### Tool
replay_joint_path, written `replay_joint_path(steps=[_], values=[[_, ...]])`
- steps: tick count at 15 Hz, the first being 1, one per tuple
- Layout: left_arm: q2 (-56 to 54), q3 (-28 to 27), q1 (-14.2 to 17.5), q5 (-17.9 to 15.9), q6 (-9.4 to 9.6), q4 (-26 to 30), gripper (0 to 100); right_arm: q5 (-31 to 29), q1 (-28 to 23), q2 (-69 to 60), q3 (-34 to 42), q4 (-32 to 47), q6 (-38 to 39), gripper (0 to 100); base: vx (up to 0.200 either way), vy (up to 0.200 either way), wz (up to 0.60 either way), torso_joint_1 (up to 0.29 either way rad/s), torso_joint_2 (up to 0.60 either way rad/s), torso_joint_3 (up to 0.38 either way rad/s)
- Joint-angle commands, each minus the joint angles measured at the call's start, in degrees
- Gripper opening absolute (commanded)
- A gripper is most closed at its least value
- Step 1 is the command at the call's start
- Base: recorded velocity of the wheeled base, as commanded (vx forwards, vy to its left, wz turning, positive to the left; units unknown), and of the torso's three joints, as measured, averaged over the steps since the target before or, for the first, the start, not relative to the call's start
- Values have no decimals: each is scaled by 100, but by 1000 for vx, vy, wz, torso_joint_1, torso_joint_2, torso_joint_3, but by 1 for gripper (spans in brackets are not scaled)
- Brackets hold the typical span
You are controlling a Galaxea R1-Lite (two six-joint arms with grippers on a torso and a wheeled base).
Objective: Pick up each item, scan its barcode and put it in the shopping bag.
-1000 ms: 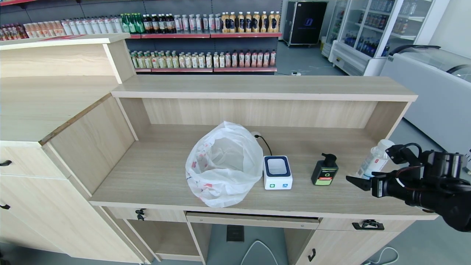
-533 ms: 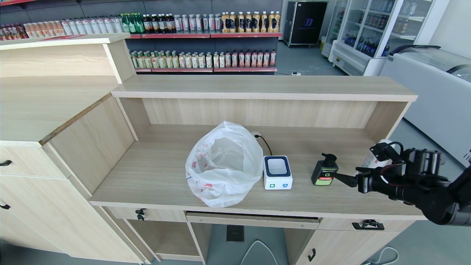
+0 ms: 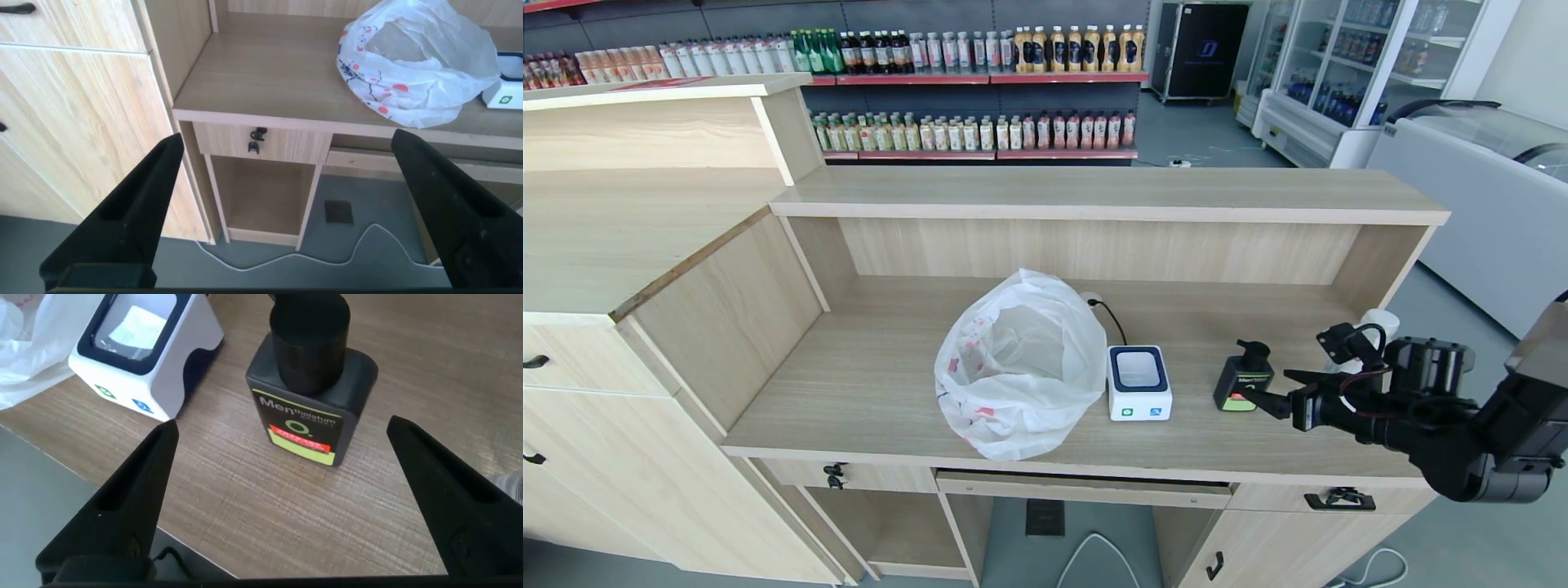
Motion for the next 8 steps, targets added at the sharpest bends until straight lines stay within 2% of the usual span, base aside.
replay_joint_path(steps=[1, 8], values=[[2, 0, 2, 4, -2, 0, 100, 43, 2, 211, -234, -5, 3, 100, 0, 0, 0, 0, 0, 0], [2, 0, 2, 4, -2, 0, 100, 351, 72, 721, -972, 4, 11, 100, 0, 0, 0, 0, 0, 0]])
